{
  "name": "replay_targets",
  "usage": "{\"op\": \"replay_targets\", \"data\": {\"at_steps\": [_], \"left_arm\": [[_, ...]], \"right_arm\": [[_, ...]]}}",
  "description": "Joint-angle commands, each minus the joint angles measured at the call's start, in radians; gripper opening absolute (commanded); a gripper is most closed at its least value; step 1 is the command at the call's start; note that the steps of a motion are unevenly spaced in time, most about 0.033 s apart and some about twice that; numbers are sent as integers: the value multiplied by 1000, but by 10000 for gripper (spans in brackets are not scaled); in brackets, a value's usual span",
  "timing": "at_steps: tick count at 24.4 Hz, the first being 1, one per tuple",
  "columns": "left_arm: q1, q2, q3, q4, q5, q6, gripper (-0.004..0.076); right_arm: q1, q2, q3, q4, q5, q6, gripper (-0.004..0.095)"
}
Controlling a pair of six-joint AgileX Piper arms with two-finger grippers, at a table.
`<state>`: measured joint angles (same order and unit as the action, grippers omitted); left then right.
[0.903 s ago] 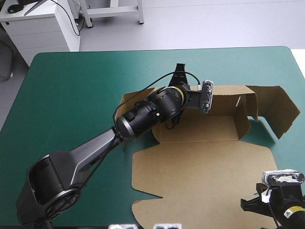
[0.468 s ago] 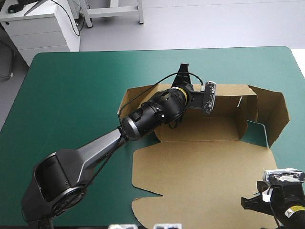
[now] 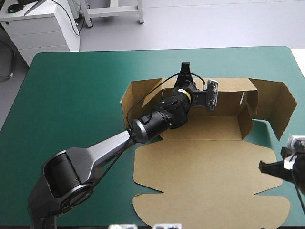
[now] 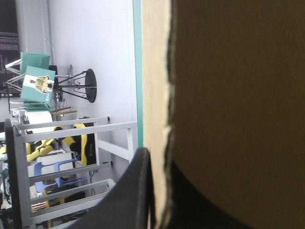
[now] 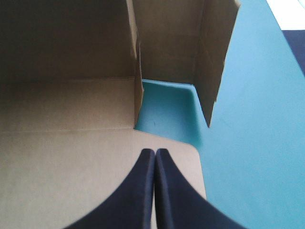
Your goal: Fold the box
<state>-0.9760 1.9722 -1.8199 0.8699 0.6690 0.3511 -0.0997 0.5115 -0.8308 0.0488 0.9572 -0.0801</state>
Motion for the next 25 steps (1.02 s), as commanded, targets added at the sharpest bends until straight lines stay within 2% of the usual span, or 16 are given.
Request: {"op": "replay_targets", "data": {"at_steps": [1,9,15,25], "left_arm": [[-28,-50,23,127,-23,-104,-8],[-63,-50,58,189,-2,-160,-8],[-63,-50,58,187,31,-162,-8],[-63,-50,58,187,32,-162,-8]], "right_arm": [[-1,116,-127,-7,-109,23,-18],[-1,359,-335,-8,-188,27,-18],[-1,535,-471,-13,-188,23,-19],[-1,983,-798,-14,-163,-15,-19]]}}
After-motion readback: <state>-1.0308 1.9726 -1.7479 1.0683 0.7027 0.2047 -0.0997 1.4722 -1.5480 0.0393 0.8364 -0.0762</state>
